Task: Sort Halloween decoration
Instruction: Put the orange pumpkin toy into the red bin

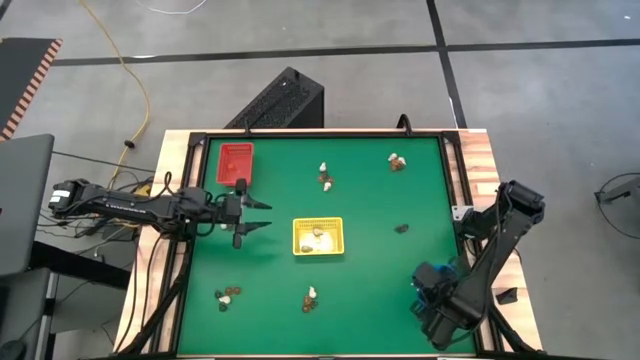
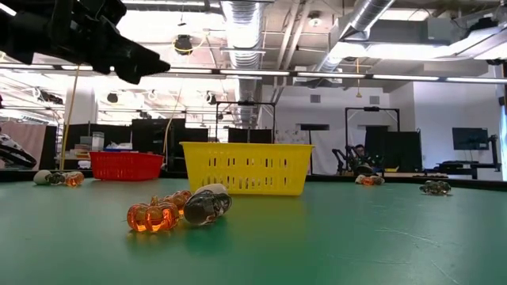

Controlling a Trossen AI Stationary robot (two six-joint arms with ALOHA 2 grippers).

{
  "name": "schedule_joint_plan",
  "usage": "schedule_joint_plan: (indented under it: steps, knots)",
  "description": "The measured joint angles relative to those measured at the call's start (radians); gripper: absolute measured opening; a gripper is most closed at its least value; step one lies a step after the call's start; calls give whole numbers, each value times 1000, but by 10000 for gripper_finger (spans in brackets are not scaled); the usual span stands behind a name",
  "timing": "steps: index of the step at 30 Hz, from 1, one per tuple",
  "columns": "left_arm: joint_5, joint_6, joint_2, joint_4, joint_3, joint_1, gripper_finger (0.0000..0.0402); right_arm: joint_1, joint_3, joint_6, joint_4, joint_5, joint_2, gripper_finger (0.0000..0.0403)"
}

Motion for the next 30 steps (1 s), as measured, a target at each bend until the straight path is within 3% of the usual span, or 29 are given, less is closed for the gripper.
schedule_joint_plan:
  steps: [4, 8, 16, 21, 25, 30]
  knots:
    - [-37, -75, 1, -7, 0, 0, 188, 24, 0, -168, 3, 281, -41, 191]
    - [-82, -121, 1, 41, 0, 0, 188, 36, -80, -317, 35, 413, -139, 179]
    - [-109, -96, 0, 117, 0, 1, 188, -39, -536, -413, 301, 422, -570, 158]
    - [-109, -91, 17, 122, 0, 8, 188, -179, -678, -568, 540, 417, -815, 156]
    - [-99, -100, 94, 162, 0, 27, 188, -326, -706, -650, 586, 352, -882, 156]
    - [-11, -80, 284, 342, 0, 52, 188, -529, -706, -762, 675, 259, -839, 156]
